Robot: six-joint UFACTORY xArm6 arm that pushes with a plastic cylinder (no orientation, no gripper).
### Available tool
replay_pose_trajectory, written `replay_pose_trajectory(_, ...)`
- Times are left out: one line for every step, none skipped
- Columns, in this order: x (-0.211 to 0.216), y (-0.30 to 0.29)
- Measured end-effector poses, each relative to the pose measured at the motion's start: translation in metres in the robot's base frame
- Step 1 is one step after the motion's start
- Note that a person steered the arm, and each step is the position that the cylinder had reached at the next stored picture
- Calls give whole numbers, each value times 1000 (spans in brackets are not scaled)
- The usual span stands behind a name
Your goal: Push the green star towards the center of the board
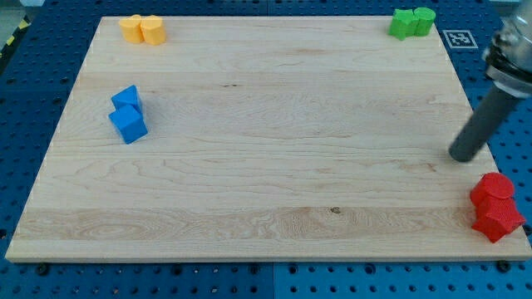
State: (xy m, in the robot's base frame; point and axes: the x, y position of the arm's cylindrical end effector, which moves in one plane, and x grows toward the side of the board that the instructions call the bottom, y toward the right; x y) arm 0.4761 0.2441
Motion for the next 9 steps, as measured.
replay_pose_trajectory(-60,-28)
replay_pose_trajectory(-89,-3)
replay_pose_trajectory(-124,29)
replay_pose_trajectory(-180,42)
replay_pose_trajectory(-229,50)
replay_pose_trajectory(-279,51)
replay_pose_trajectory(-285,50)
replay_pose_trajectory(-285,48)
replay_pose_trajectory(-285,46)
